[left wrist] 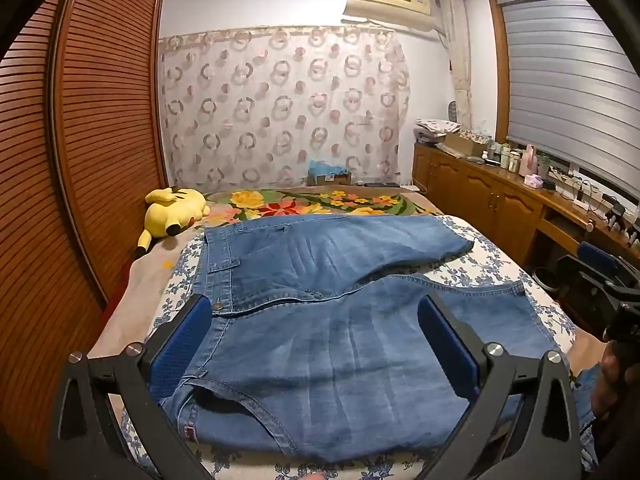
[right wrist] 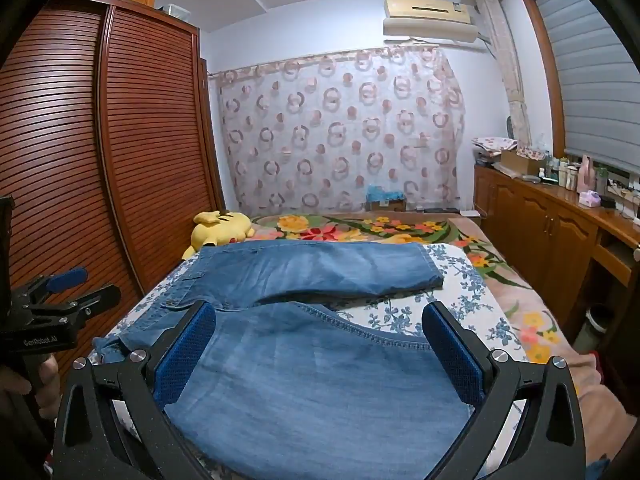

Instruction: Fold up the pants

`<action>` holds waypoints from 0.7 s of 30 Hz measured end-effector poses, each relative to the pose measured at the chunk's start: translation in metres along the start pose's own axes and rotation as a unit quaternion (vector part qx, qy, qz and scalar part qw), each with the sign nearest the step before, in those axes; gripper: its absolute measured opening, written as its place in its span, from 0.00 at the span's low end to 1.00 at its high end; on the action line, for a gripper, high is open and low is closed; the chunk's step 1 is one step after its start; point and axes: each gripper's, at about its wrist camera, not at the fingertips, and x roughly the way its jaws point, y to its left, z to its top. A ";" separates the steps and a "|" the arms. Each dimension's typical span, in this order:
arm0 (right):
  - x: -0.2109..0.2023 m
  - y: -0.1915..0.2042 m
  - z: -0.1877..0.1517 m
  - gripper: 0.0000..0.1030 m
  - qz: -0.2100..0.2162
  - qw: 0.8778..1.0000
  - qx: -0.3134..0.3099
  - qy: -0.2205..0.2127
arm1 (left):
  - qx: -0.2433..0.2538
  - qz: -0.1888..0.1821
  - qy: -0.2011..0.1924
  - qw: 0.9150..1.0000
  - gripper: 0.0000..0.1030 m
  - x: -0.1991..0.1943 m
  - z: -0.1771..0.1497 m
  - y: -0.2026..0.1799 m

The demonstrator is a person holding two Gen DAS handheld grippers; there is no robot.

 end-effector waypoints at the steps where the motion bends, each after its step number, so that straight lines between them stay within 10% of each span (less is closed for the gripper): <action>1: 0.003 -0.002 0.000 1.00 -0.001 1.000 0.002 0.000 | -0.001 -0.001 0.001 1.000 1.00 0.000 0.000 0.000; 21: 0.000 -0.003 -0.002 1.00 0.000 1.000 0.004 0.003 | 0.001 0.001 0.002 1.000 1.00 0.000 0.000 0.000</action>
